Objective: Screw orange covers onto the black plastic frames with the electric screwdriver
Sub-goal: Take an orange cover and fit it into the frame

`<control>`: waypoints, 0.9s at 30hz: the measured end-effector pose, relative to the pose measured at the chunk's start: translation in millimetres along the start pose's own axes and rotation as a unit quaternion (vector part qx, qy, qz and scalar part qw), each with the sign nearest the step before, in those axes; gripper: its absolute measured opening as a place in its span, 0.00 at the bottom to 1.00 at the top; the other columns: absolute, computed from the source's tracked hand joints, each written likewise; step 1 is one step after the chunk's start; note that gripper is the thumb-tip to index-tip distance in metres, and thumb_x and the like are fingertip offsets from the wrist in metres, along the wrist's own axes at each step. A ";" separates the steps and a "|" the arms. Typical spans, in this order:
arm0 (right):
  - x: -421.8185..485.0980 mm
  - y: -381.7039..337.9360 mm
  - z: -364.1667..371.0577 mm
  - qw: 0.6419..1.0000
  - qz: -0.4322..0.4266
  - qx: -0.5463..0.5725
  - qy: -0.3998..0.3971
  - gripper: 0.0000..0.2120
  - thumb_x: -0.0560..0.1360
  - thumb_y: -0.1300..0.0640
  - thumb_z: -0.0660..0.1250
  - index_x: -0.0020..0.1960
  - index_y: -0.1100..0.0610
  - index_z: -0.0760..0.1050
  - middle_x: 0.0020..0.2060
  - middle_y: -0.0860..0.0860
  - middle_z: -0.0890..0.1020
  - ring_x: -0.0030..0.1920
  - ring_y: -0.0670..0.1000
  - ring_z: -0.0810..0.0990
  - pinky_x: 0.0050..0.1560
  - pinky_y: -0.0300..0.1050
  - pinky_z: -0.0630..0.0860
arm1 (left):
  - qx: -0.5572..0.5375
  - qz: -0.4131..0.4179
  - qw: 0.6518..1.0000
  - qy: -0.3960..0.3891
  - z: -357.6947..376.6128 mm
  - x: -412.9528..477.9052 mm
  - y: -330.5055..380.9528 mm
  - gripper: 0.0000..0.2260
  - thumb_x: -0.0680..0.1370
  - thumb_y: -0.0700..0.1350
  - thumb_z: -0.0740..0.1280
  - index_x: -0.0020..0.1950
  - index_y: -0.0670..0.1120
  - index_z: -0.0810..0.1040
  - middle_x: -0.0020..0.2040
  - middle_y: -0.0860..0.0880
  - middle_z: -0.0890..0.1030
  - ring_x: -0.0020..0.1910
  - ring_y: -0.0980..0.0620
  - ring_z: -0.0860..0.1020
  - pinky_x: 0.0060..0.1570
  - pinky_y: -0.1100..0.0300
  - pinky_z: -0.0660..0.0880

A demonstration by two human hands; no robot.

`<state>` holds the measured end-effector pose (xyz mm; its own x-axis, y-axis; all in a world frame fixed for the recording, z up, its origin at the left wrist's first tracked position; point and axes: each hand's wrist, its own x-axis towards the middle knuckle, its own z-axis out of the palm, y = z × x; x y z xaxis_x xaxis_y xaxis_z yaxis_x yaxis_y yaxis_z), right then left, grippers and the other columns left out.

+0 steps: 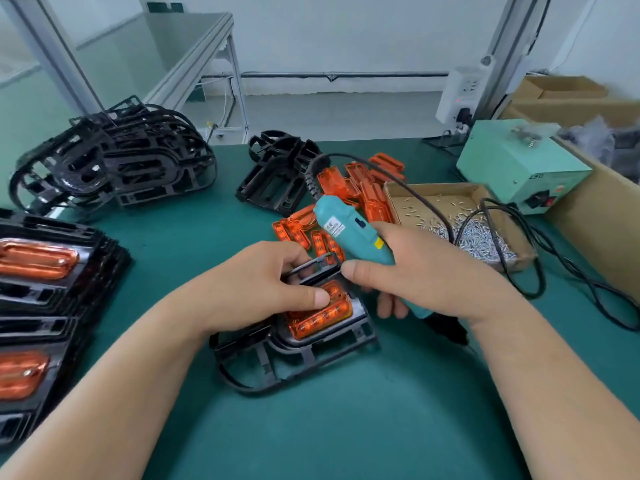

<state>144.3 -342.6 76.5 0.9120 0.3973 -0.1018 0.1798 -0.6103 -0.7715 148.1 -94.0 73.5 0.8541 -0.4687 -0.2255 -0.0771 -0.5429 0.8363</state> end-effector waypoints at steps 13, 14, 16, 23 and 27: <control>5.0 0.6 6.8 1.000 -0.005 0.002 0.002 0.17 0.72 0.48 0.79 0.53 0.42 0.73 0.39 0.43 0.84 0.28 0.51 0.84 0.28 0.38 0.76 | -0.007 -0.003 1.000 0.007 11.8 2.3 0.9 0.15 0.72 0.53 0.74 0.52 0.46 0.80 0.50 0.41 0.85 0.47 0.45 0.84 0.57 0.37 0.79; 4.5 1.2 7.3 1.000 -0.004 -0.005 -0.001 0.17 0.72 0.48 0.79 0.53 0.42 0.73 0.39 0.44 0.84 0.28 0.51 0.84 0.28 0.38 0.76 | 0.001 -0.003 1.000 0.009 12.8 2.5 2.2 0.14 0.71 0.54 0.74 0.51 0.47 0.80 0.49 0.42 0.85 0.45 0.48 0.83 0.56 0.38 0.79; 3.8 2.5 8.2 1.000 -0.004 -0.017 -0.014 0.18 0.72 0.49 0.78 0.54 0.42 0.72 0.38 0.46 0.84 0.28 0.50 0.85 0.27 0.38 0.76 | 0.024 -0.001 1.000 0.004 14.6 2.5 4.1 0.13 0.71 0.53 0.76 0.51 0.48 0.82 0.48 0.44 0.85 0.44 0.48 0.83 0.55 0.39 0.79; 4.4 10.6 -6.6 0.985 0.004 0.173 0.023 0.13 0.78 0.52 0.74 0.58 0.46 0.73 0.40 0.56 0.87 0.35 0.59 0.88 0.31 0.44 0.80 | 0.091 0.025 0.996 0.004 18.4 -0.3 4.9 0.08 0.75 0.55 0.78 0.51 0.56 0.84 0.45 0.55 0.85 0.44 0.56 0.84 0.52 0.47 0.81; 5.6 17.1 -21.4 0.952 0.027 0.289 0.102 0.17 0.76 0.49 0.74 0.61 0.53 0.74 0.40 0.61 0.86 0.37 0.64 0.87 0.31 0.46 0.82 | 0.165 0.052 0.985 -0.002 25.2 -1.3 8.0 0.12 0.74 0.62 0.74 0.56 0.62 0.84 0.47 0.57 0.80 0.49 0.60 0.79 0.54 0.51 0.79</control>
<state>160.4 -365.5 76.1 0.9774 0.1983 -0.0733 -0.0491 -0.1243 -0.9910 133.5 -115.3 67.9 0.8309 -0.5360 -0.1492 -0.3277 -0.6882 0.6473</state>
